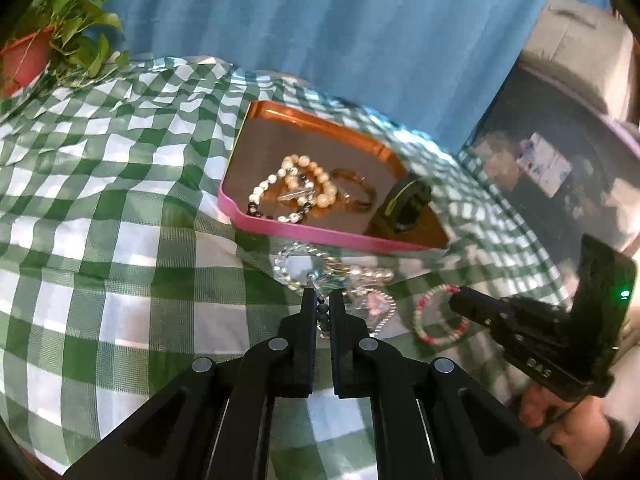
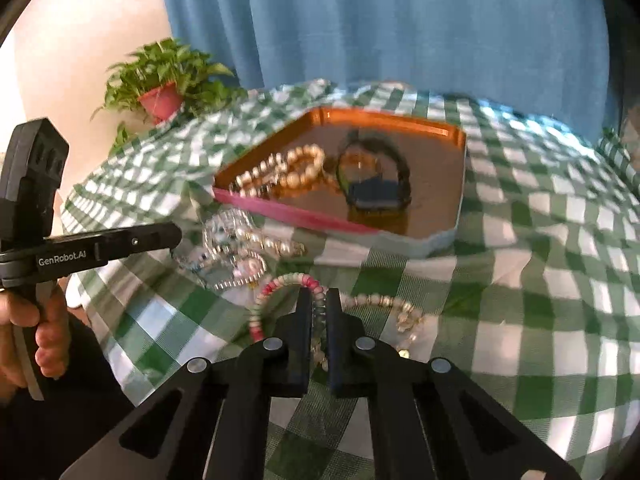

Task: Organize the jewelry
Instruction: 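Grasp the teal-bead bangle with the left gripper while the right gripper grasps the pink-and-white bracelet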

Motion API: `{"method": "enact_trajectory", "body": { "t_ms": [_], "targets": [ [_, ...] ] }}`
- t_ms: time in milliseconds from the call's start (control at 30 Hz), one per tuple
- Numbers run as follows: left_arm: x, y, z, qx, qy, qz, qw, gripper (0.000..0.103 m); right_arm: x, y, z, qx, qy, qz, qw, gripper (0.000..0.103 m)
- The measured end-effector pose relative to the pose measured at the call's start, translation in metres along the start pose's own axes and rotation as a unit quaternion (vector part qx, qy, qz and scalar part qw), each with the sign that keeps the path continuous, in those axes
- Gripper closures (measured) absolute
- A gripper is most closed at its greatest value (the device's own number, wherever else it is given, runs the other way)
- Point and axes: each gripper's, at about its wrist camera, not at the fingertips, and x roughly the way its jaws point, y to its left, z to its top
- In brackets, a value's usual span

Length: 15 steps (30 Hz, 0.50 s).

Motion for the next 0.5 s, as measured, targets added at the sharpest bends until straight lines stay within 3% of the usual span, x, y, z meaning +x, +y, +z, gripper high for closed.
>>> {"method": "enact_trajectory", "body": {
  "t_ms": [67,233,300,400,500],
  "targets": [
    [-0.011,0.006,-0.001,-0.034,-0.006,-0.039,0.9987,0.097,-0.005,-0.003,0.002,0.008,-0.005,0.004,1.0,0.098],
    [-0.039,0.014,-0.009,-0.063,-0.024,-0.062,0.9958,0.097,-0.032,-0.002,0.003,0.024,-0.035,0.031,0.999,0.098],
    [-0.037,0.013,-0.015,-0.057,-0.006,-0.05,0.9971,0.097,-0.042,0.006,0.0,0.018,-0.039,0.039,0.998,0.098],
    [-0.023,0.014,-0.024,-0.05,0.028,-0.023,0.9981,0.097,-0.034,0.016,-0.012,0.012,-0.008,0.029,0.999,0.098],
    [-0.02,0.012,-0.033,-0.021,0.04,0.03,0.9985,0.097,-0.022,0.017,-0.023,0.02,0.023,0.041,0.999,0.098]
  ]
}}
